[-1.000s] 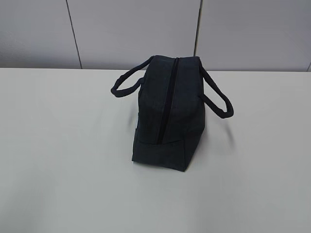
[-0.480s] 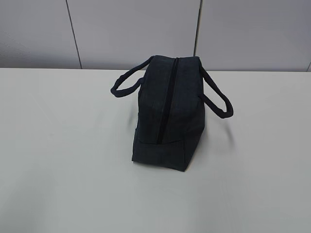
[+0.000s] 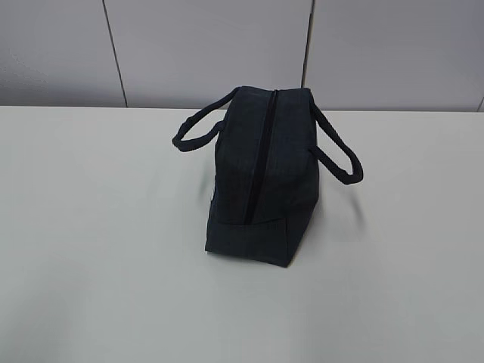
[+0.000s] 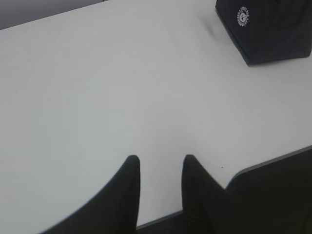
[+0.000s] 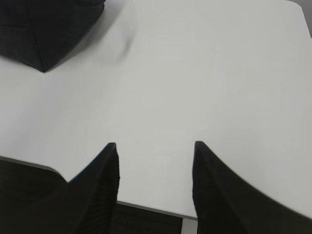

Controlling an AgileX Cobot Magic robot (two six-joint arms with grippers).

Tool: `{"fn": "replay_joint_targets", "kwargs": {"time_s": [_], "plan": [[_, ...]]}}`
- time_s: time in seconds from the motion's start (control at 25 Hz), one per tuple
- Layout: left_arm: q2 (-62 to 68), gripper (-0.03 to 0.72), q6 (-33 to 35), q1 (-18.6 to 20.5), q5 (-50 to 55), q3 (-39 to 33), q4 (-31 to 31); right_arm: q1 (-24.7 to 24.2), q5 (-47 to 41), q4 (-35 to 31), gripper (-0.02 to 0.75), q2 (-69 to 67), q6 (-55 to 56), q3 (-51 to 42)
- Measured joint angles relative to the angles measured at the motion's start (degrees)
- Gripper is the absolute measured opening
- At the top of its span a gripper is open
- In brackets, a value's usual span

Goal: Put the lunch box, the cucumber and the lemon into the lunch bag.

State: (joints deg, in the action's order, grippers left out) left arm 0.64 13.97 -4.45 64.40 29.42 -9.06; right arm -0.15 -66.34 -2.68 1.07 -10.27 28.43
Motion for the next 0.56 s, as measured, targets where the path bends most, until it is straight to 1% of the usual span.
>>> {"fn": "replay_joint_targets", "kwargs": {"time_s": [0.56], "plan": [[0.0, 0.197, 0.0, 0.0, 0.0, 0.0, 0.0, -0.6, 0.0, 0.1, 0.369, 0.0, 0.1, 0.0]]}}
